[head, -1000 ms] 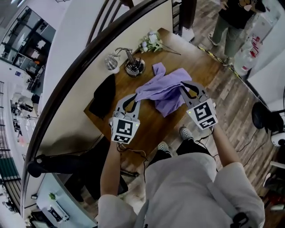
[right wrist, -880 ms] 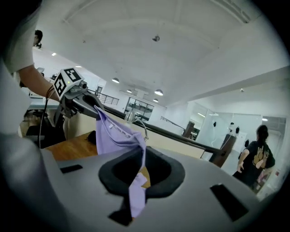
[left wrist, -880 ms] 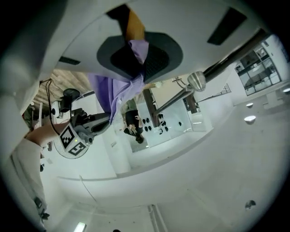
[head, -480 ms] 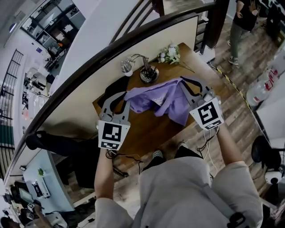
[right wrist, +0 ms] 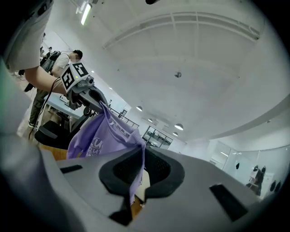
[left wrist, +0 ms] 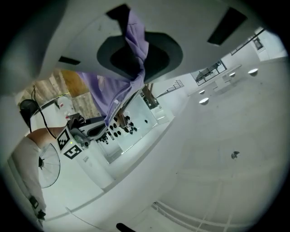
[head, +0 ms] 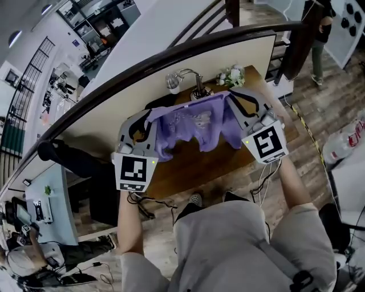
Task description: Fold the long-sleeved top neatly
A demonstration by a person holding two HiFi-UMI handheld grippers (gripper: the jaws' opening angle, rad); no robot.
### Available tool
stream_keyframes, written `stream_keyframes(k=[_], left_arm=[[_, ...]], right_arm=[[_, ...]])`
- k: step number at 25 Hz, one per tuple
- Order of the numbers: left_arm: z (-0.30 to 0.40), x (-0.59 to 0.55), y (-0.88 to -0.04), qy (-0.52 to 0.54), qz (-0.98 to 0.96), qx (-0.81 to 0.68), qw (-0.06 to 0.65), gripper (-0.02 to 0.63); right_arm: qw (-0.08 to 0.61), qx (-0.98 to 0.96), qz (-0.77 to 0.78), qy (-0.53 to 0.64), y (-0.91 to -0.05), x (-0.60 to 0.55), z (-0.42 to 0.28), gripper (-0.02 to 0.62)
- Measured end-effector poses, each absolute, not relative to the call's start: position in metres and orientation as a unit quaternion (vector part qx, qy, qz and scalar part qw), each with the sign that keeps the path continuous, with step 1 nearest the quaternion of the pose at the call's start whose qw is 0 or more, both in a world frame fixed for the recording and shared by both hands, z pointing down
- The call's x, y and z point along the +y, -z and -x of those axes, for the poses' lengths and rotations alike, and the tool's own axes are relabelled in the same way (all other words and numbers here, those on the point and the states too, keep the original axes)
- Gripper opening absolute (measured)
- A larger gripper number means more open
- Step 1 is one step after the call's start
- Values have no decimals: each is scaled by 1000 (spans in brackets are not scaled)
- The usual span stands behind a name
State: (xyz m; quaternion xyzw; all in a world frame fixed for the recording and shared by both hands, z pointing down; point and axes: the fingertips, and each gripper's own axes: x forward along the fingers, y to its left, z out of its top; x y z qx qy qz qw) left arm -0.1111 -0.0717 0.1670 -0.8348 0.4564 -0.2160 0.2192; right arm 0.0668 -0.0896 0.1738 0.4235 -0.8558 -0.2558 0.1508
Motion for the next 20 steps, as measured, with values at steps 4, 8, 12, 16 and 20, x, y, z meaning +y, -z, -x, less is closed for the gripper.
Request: stream_keyframes(k=[4, 8, 12, 16, 20], left_arm=[[106, -49, -147, 215, 816, 483, 236, 40], [102, -27, -129, 212, 799, 503, 251, 40], [92, -3, -114, 206, 791, 515, 259, 40], [87, 13, -103, 197, 779, 531, 268, 40], [82, 18, -104, 207, 775, 527, 281, 40]], right_arm=[[129, -860, -403, 285, -149, -79, -70, 25], [109, -858, -393, 311, -122, -65, -74, 25], [101, -857, -380, 333, -107, -43, -81, 25], [73, -866, -385, 310, -102, -31, -90, 25], [84, -866, -374, 321, -109, -28, -89, 23]])
